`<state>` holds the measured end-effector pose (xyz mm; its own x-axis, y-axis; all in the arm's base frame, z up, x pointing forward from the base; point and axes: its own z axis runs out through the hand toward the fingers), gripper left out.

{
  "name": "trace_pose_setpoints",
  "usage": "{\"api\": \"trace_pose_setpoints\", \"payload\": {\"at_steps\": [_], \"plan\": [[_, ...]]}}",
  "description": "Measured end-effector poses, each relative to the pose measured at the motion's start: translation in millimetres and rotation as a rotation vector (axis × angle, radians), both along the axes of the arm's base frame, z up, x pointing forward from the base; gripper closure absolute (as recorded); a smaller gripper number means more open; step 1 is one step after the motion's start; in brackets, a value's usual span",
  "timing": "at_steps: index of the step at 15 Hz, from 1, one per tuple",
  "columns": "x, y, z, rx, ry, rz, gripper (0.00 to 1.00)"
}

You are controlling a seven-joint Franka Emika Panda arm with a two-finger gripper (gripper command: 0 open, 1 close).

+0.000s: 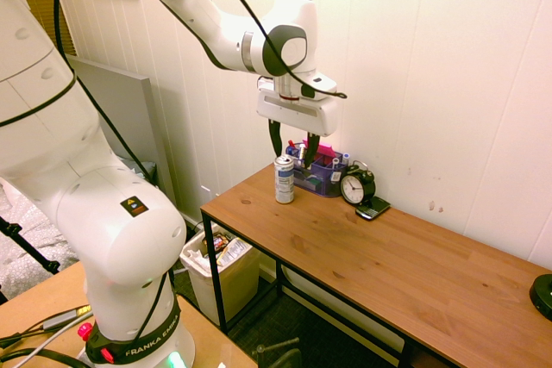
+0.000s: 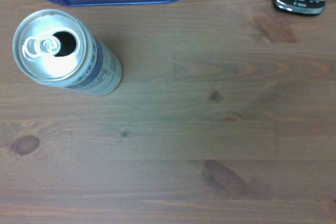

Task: Throw the can in the trash bin

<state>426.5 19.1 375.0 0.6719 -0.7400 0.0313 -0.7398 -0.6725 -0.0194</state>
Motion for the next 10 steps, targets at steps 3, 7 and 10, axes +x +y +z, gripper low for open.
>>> {"api": "trace_pose_setpoints", "payload": {"at_steps": [3, 7, 10], "plan": [[3.7, 4.5, -0.8, 0.036, -0.021, 0.002, 0.00], [38.5, 61.2, -9.4, 0.071, -0.035, 0.072, 0.00], [80.4, 96.5, -30.6, 0.030, 0.010, 0.083, 0.00]]}}
